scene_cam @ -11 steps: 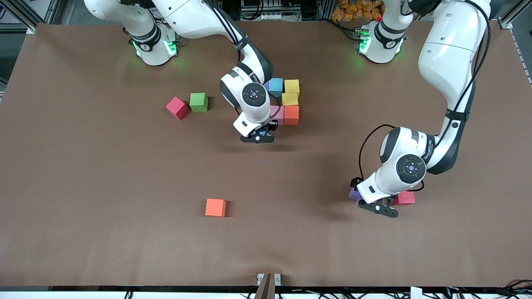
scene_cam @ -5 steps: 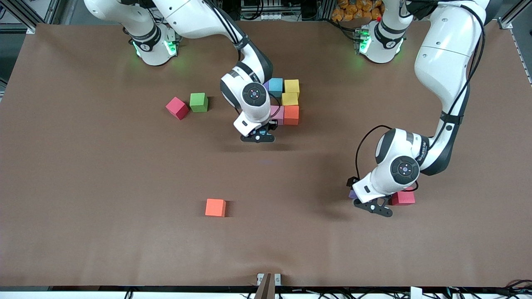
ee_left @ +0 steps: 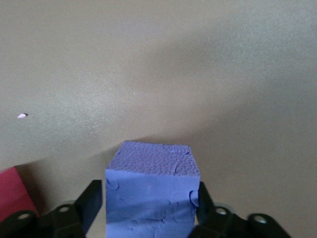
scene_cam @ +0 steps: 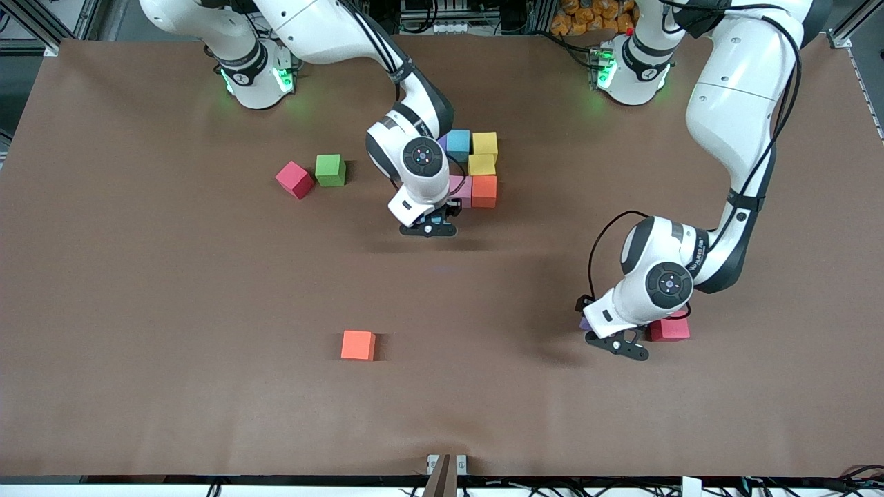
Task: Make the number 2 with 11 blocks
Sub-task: 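Grasp the purple cube with the left gripper, then release the cyan cube below pink with the right gripper while left carries purple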
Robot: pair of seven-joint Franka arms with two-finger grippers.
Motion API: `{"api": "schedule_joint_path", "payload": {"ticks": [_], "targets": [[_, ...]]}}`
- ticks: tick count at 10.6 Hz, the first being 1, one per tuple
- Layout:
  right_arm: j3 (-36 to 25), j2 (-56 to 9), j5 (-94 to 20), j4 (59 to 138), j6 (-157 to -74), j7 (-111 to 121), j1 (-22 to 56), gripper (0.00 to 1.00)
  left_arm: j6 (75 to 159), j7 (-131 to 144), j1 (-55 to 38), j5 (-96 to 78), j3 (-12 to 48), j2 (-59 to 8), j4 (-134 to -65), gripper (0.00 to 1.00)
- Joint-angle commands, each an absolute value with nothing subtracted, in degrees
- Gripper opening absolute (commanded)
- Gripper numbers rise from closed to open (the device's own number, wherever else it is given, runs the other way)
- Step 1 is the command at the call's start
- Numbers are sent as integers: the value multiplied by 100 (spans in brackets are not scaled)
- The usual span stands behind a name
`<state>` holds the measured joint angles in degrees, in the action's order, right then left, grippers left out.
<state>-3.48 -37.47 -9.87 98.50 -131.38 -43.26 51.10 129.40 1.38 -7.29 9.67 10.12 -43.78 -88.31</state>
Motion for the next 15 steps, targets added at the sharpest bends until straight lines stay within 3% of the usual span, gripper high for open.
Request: {"api": "schedule_joint_path", "payload": {"ticks": [1, 15], "targets": [[-439, -3700, -1002, 9949, -13175, -4395, 5221, 100, 12964, 237, -773, 905, 1011, -4447, -8710, 29], [-492, -3508, -958, 9993, -13061, -4342, 5168, 100, 12718, 1255, -1072, 703, 1248, -3841, -8701, 26]]}}
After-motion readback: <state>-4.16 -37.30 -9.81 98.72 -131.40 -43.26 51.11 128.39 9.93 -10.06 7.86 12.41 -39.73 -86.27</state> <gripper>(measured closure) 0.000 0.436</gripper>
